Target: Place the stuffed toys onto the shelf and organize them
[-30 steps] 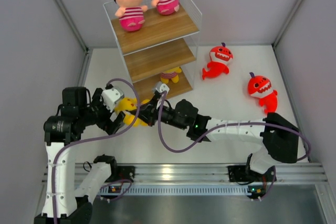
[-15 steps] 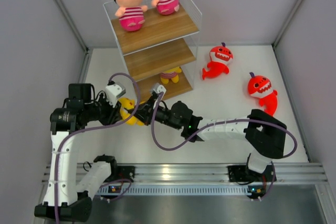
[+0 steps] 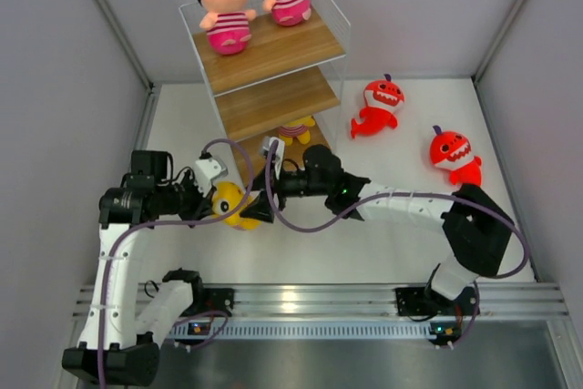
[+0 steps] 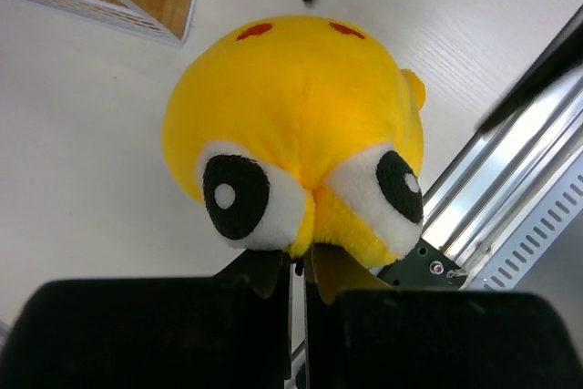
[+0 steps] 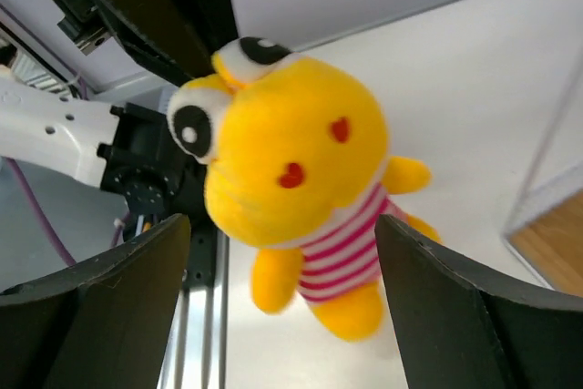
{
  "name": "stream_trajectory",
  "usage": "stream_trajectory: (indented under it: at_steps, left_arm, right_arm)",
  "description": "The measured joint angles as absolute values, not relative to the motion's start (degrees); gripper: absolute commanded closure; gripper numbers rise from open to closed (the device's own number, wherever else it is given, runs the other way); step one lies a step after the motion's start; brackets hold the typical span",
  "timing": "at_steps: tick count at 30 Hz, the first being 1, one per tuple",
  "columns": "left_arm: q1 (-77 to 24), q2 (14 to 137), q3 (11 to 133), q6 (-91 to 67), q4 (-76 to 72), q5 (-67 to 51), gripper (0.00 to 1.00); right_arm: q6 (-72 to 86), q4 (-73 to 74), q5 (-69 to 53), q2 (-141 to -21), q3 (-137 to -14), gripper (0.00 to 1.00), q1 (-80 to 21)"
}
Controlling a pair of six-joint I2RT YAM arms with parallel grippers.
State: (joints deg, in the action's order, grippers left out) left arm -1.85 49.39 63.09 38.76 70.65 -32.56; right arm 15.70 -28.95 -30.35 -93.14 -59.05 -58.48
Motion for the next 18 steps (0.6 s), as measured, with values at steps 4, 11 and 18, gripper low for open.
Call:
stream_trajectory:
  at_steps: [4,11,18]
  left_arm:
    - [-1.9,50.0,62.2,44.0,72.4,-34.9,1.00]
    - [-1.9,50.0,62.2,48.7,75.1,-38.1,1.00]
    - [-1.9,50.0,62.8,49.5,76.4,-40.3,1.00]
  right_arm:
    - [7.7,-15.4,-36.3,-88.3,-61.9,0.16,-53.9]
    - [-3.3,-5.9,-42.2,-85.0,-66.8,0.31,-54.4]
    - [-5.3,-6.6,-44.1,-88.9,-68.1,0.38,-54.4]
